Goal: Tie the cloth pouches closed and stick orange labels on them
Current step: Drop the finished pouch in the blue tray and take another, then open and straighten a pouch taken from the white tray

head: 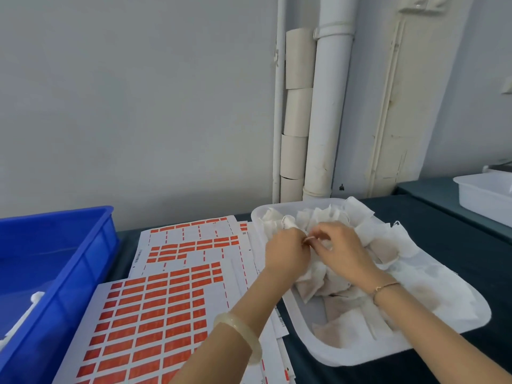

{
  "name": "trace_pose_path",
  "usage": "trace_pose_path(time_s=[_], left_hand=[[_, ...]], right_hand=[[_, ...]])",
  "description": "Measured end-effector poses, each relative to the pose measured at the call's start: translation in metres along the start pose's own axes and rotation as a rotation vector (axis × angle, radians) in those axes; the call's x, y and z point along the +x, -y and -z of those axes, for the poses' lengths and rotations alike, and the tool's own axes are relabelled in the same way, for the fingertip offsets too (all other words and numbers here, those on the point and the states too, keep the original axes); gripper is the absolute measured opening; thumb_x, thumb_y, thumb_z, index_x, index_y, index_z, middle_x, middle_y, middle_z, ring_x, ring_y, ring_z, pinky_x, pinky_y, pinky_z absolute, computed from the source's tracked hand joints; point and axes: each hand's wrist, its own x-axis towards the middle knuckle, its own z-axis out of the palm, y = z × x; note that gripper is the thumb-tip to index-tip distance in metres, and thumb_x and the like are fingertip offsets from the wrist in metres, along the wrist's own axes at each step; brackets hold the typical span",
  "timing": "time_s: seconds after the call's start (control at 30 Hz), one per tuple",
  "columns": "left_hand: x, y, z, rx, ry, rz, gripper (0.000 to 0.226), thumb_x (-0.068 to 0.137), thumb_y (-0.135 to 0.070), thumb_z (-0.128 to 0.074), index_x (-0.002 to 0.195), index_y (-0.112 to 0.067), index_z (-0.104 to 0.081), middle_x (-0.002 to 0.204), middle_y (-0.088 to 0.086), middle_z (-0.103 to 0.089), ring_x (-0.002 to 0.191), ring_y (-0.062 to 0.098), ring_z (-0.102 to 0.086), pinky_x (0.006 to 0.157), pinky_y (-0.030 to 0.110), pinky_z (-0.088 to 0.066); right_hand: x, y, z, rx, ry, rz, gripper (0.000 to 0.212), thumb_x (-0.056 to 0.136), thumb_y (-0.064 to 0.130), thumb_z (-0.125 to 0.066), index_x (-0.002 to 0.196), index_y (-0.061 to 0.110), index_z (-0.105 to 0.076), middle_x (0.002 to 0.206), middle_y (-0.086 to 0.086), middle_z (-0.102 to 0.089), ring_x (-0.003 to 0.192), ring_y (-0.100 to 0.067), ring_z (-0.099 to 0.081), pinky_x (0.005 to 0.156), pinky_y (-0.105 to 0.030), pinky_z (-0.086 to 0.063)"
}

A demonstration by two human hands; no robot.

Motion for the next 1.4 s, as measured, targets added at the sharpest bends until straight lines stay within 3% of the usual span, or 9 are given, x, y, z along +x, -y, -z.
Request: trace_pose_path(time_s=[0.13, 0.3, 0.53, 0.73, 0.93, 1.13, 1.23, 1.33, 1.4], left_hand=[[-0.014, 0.011, 0.038, -0.386, -0.094, 0.036, 0.037, 0.090, -0.016, -0.054, 0.054, -0.017, -0.049, 0.049, -0.005, -0.038, 0.048, 0.011, -0.031, 0.045, 0.021, -0.025], [-0.045, 0.034, 0.075, -0.586, -0.161, 0.104, 0.019, 0.092, -0.035, -0.059, 0.080, -0.021, -0.066, 0.070, -0.008, -0.064, 0.063, 0.005, -0.059, 0.051, 0.008, -0.040], [-0.107, 0.089, 0.097, -0.957, -0.257, 0.266, 0.042, 0.067, -0.060, -0.064, 0.093, -0.027, -0.065, 0.081, -0.013, -0.068, 0.081, 0.008, -0.068, 0.061, 0.013, -0.050], [-0.135, 0.138, 0.081, -0.984, -0.255, 0.507, 0.038, 0.071, -0.052, -0.063, 0.094, -0.023, -0.065, 0.075, -0.009, -0.069, 0.072, 0.005, -0.068, 0.055, 0.010, -0.048], [-0.141, 0.169, 0.072, -0.970, -0.173, 0.509, 0.038, 0.078, -0.048, -0.062, 0.091, -0.013, -0.071, 0.082, 0.005, -0.067, 0.078, 0.019, -0.062, 0.069, 0.025, -0.050], [-0.124, 0.176, 0.062, -1.277, -0.141, 0.772, 0.013, 0.092, -0.009, -0.053, 0.088, -0.001, -0.063, 0.083, 0.015, -0.067, 0.071, 0.021, -0.064, 0.062, 0.030, -0.054], [-0.126, 0.180, 0.056, -1.348, -0.116, 0.700, 0.024, 0.090, -0.024, -0.053, 0.091, -0.003, -0.066, 0.088, 0.013, -0.072, 0.079, 0.022, -0.070, 0.067, 0.031, -0.057], [-0.127, 0.181, 0.054, -1.253, -0.042, 0.764, 0.017, 0.092, -0.022, -0.055, 0.095, -0.009, -0.065, 0.092, 0.009, -0.069, 0.084, 0.020, -0.065, 0.083, 0.037, -0.054], [-0.128, 0.180, 0.053, -1.166, -0.027, 0.728, 0.013, 0.091, -0.026, -0.060, 0.087, -0.017, -0.069, 0.086, 0.002, -0.069, 0.082, 0.015, -0.065, 0.082, 0.032, -0.054]], right_hand=[[0.004, 0.027, 0.021, 0.239, -0.097, 0.009, 0.018, 0.079, 0.020, -0.077, 0.094, 0.023, -0.069, 0.091, 0.018, -0.064, 0.088, -0.001, -0.055, 0.077, -0.004, -0.037], [0.004, 0.078, 0.022, 0.477, -0.105, -0.054, 0.014, 0.079, 0.006, -0.075, 0.084, 0.019, -0.075, 0.081, 0.010, -0.073, 0.072, -0.004, -0.066, 0.071, -0.016, -0.053], [-0.013, 0.147, -0.022, 0.786, -0.030, -0.048, 0.010, 0.080, 0.008, -0.075, 0.083, 0.017, -0.073, 0.070, 0.004, -0.074, 0.055, -0.013, -0.069, 0.056, -0.018, -0.054], [-0.038, 0.164, -0.106, 0.668, -0.008, -0.124, 0.014, 0.085, 0.019, -0.069, 0.097, 0.024, -0.073, 0.089, 0.016, -0.070, 0.077, 0.001, -0.067, 0.070, -0.013, -0.055], [-0.051, 0.156, -0.160, 0.754, 0.036, -0.253, 0.024, 0.081, 0.019, -0.075, 0.083, 0.042, -0.068, 0.076, 0.025, -0.069, 0.083, 0.007, -0.064, 0.068, -0.007, -0.051], [-0.052, 0.143, -0.176, 0.749, 0.052, -0.259, 0.025, 0.084, 0.019, -0.070, 0.085, 0.044, -0.066, 0.079, 0.031, -0.068, 0.085, 0.006, -0.065, 0.064, -0.005, -0.049], [-0.054, 0.138, -0.176, 0.728, 0.041, -0.235, 0.029, 0.083, 0.018, -0.071, 0.084, 0.046, -0.064, 0.079, 0.040, -0.064, 0.086, 0.012, -0.062, 0.063, -0.002, -0.046], [-0.050, 0.131, -0.177, 0.746, 0.008, -0.219, 0.025, 0.083, 0.013, -0.071, 0.085, 0.037, -0.068, 0.080, 0.022, -0.071, 0.078, -0.001, -0.069, 0.068, -0.013, -0.055], [-0.050, 0.128, -0.177, 0.750, 0.016, -0.230, 0.020, 0.083, 0.012, -0.072, 0.086, 0.032, -0.070, 0.081, 0.014, -0.073, 0.076, -0.006, -0.070, 0.071, -0.020, -0.058]])
